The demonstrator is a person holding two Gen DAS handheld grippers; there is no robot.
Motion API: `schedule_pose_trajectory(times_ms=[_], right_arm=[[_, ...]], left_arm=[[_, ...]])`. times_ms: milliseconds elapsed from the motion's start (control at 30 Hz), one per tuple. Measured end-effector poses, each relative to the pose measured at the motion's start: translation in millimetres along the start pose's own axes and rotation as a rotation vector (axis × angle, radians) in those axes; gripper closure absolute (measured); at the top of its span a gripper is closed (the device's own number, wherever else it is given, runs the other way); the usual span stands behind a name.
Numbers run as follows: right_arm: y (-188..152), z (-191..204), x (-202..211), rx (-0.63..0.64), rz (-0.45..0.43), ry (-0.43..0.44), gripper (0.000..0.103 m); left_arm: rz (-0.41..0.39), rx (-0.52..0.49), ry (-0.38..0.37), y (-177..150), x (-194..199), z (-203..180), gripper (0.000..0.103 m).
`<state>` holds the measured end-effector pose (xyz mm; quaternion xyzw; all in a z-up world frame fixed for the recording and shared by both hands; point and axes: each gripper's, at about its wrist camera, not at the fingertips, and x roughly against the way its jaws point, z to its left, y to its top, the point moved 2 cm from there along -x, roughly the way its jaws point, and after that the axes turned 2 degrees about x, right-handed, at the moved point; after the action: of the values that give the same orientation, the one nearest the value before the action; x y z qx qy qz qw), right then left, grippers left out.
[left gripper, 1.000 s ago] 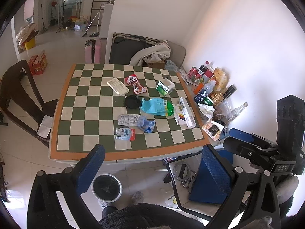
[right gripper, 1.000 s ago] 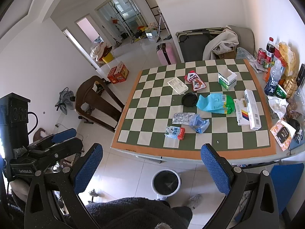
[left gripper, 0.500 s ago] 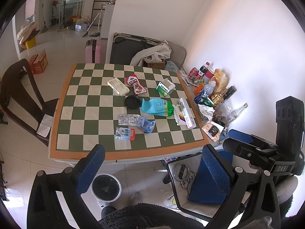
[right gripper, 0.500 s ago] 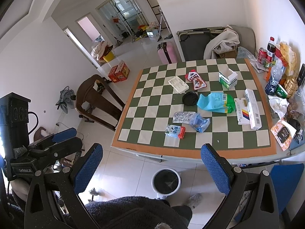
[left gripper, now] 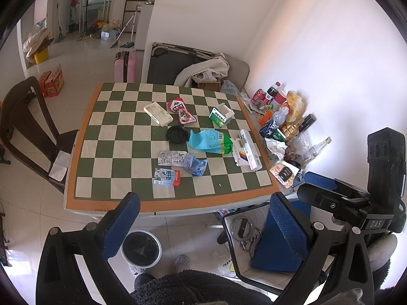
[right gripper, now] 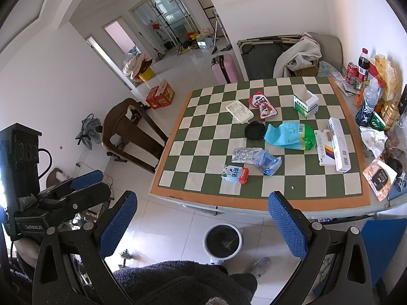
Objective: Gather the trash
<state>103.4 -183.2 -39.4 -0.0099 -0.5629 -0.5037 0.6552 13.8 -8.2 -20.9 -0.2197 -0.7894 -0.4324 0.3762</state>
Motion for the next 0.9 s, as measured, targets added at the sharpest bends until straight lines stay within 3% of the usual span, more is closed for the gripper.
schedule_pose_trajectory(times_ms=[900], right_arm=[[2.2,-1.2,-1.0,-0.001,0.005,0.003,0.0]], left_arm=[[0.002,0.003,0.0,0.3,0.4,1.2,0.0]])
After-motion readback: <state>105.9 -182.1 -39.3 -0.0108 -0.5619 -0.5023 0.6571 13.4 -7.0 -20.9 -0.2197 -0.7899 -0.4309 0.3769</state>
